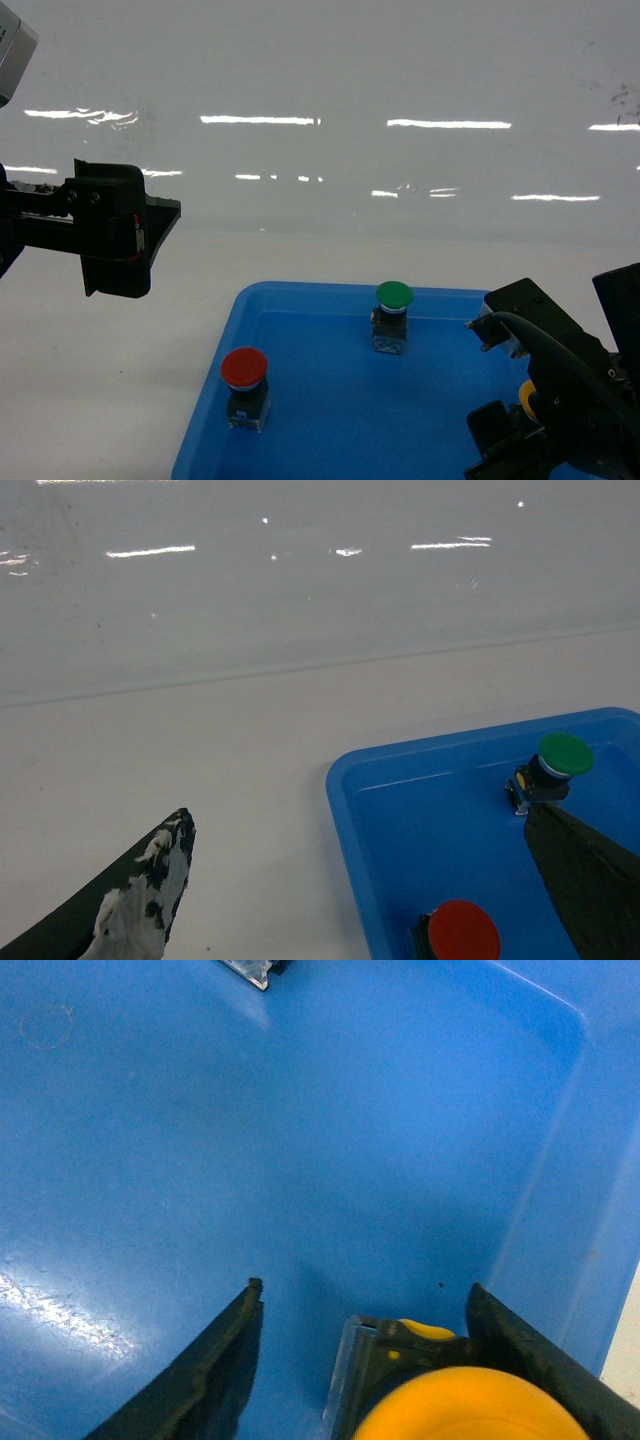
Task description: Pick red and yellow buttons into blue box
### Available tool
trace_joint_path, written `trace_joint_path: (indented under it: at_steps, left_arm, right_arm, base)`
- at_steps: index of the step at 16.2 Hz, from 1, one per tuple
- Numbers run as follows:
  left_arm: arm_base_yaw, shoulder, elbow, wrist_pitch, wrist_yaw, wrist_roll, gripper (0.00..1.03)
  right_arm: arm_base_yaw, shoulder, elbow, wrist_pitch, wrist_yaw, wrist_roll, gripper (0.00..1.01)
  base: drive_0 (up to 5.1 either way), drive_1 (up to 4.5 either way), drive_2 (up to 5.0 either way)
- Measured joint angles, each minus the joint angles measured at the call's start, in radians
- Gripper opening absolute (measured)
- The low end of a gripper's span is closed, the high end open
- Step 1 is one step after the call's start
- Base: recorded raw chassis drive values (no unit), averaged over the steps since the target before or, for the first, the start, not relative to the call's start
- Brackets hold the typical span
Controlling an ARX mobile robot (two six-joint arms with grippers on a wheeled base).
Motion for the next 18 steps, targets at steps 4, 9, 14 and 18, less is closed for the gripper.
trace_joint_path:
  at_steps: [4, 9, 14, 18]
  left_arm:
    - [0.0, 0.0, 0.0, 0.0, 0.0, 0.0, 0.98]
    - [0.0, 0.0, 0.0, 0.0, 0.0, 0.0, 0.98]
    - [0.0, 0.0, 0.0, 0.0, 0.0, 0.0, 0.98]
    - [0.0, 0.0, 0.0, 0.0, 0.0, 0.0, 0.98]
  right_arm:
    - [0.0, 0.006, -0.035, 0.091, 0.039, 0.003, 0.31]
    - [-0.01, -0.092, -0.1, 0.173, 0.047, 0.003, 0.31]
    - [-0.086, -0.383, -0.232, 0.232, 0.041, 0.024, 0.31]
    - [-0.132, -0.718, -0.408, 0.257, 0.068, 0.042, 0.31]
  base:
    - [0.0, 0.0, 0.0]
    - [0.0, 0.0, 0.0]
    - [0.0, 0.0, 0.0]
    - [0.0, 0.0, 0.0]
